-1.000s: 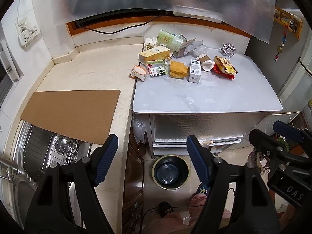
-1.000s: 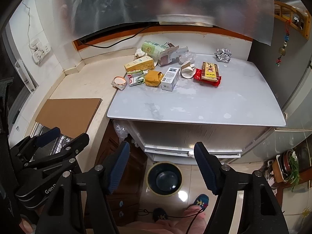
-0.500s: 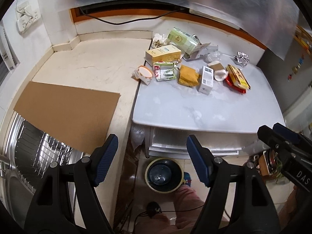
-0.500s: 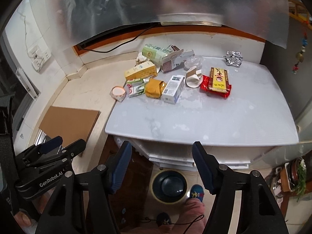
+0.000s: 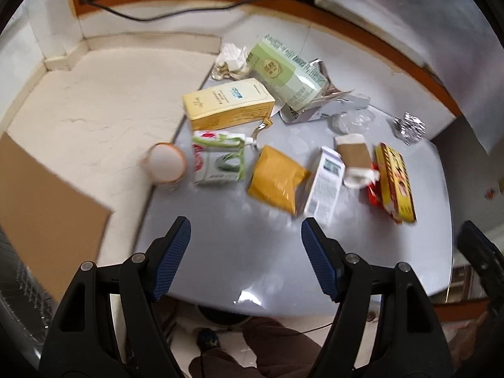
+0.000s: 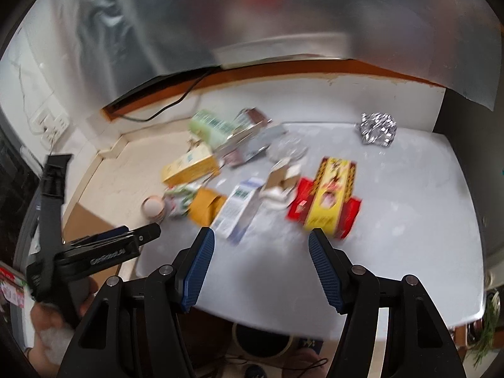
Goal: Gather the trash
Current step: 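Grasp the yellow chip bag with the left gripper while the right gripper grasps the clear plastic bag, then carry both bags down to the bin and open both grippers to drop them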
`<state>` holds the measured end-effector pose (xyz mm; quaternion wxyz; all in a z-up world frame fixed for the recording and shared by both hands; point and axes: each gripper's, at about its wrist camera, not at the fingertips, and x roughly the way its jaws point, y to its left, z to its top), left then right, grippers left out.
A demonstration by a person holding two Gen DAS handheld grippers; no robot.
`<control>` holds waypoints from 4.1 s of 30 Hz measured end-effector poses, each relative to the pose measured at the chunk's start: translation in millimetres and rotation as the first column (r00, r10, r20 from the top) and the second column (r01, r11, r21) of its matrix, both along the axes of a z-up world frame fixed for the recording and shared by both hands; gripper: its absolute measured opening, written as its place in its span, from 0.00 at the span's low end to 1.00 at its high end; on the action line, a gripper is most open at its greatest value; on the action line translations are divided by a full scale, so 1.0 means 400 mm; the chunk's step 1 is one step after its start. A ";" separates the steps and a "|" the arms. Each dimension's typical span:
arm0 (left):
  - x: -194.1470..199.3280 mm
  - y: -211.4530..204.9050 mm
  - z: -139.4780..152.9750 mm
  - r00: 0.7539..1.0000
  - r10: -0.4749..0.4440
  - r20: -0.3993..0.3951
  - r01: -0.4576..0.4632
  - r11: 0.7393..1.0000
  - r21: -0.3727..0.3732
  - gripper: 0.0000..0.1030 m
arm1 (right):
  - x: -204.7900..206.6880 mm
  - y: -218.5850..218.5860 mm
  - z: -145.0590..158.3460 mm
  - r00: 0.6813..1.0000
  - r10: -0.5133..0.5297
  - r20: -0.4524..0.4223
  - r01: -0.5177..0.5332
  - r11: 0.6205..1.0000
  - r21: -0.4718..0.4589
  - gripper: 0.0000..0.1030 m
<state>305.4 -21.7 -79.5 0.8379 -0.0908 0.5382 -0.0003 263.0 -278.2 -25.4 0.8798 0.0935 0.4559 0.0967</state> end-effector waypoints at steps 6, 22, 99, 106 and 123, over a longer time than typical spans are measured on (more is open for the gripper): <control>0.111 -0.018 -0.077 0.997 0.056 -0.057 -0.058 0.998 -0.023 0.65 | 0.170 -0.097 -0.020 0.997 0.074 -0.018 -0.074 0.997 0.001 0.62; 0.205 -0.083 -0.197 0.979 0.104 -0.174 -0.107 0.994 -0.010 0.65 | 0.598 -0.034 -0.237 0.951 0.251 -0.183 -0.250 0.968 0.029 0.63; -0.596 0.004 -0.778 0.954 -0.186 -0.235 0.186 0.982 -0.021 0.29 | -0.525 0.200 -0.944 0.914 0.176 -0.366 -0.121 0.978 0.167 0.18; -0.556 0.040 -1.007 0.943 -0.145 -0.298 0.156 0.988 0.012 0.36 | -0.457 0.240 -1.230 0.883 0.202 -0.425 -0.132 0.973 0.187 0.35; -0.560 0.068 -1.003 0.950 -0.093 -0.298 0.121 0.990 0.078 0.68 | -0.433 0.235 -1.252 0.875 0.195 -0.443 -0.130 0.976 0.172 0.36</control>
